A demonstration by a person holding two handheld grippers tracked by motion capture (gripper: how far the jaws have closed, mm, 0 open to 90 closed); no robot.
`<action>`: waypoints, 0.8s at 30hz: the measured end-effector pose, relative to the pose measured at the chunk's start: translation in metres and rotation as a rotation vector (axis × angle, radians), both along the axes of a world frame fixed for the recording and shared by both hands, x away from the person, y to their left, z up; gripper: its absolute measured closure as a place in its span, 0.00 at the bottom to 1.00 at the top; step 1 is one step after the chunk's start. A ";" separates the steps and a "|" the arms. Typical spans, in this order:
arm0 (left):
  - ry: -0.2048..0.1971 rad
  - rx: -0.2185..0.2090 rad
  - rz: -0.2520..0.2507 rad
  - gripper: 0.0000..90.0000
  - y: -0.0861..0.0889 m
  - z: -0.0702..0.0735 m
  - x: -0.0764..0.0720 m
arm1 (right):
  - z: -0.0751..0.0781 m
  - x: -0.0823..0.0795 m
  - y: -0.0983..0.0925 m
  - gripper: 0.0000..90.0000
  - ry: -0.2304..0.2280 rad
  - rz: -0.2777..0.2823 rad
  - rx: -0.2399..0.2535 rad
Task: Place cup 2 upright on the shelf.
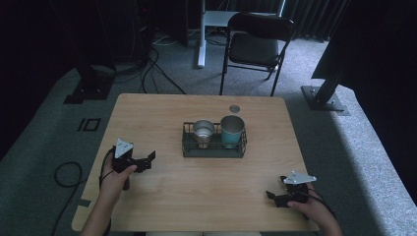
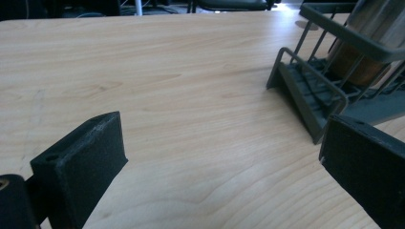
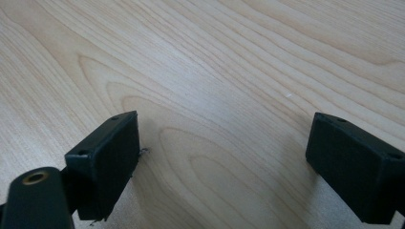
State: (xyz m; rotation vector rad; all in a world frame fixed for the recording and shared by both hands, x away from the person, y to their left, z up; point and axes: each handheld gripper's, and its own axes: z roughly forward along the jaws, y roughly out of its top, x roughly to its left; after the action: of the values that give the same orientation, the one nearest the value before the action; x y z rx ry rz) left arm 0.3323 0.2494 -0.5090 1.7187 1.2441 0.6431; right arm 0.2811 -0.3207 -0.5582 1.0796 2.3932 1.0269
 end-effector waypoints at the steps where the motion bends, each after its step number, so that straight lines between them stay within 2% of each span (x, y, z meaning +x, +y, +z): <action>1: 0.002 0.006 0.003 0.03 0.001 0.000 -0.002 | 0.000 0.000 0.000 0.12 0.000 0.000 0.000; 6: 0.004 0.025 0.022 0.03 0.006 -0.002 -0.010 | 0.000 0.000 0.000 0.12 0.000 0.000 0.000; 11: 0.030 0.020 0.058 0.03 0.012 -0.006 -0.018 | 0.000 0.000 0.000 0.12 0.000 0.000 -0.001; 16: 0.052 0.036 0.092 0.03 0.018 -0.012 -0.026 | 0.000 -0.001 0.001 0.12 0.003 0.000 0.000; 24: 0.101 0.030 0.143 0.03 0.030 -0.022 -0.037 | 0.000 -0.001 0.001 0.12 -0.001 0.003 0.000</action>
State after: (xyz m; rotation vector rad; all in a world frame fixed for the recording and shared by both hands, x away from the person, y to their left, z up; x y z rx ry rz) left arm 0.2951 0.2798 -0.5312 1.7157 1.4445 0.6681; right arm 0.2806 -0.3198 -0.5583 1.0755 2.3945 1.0283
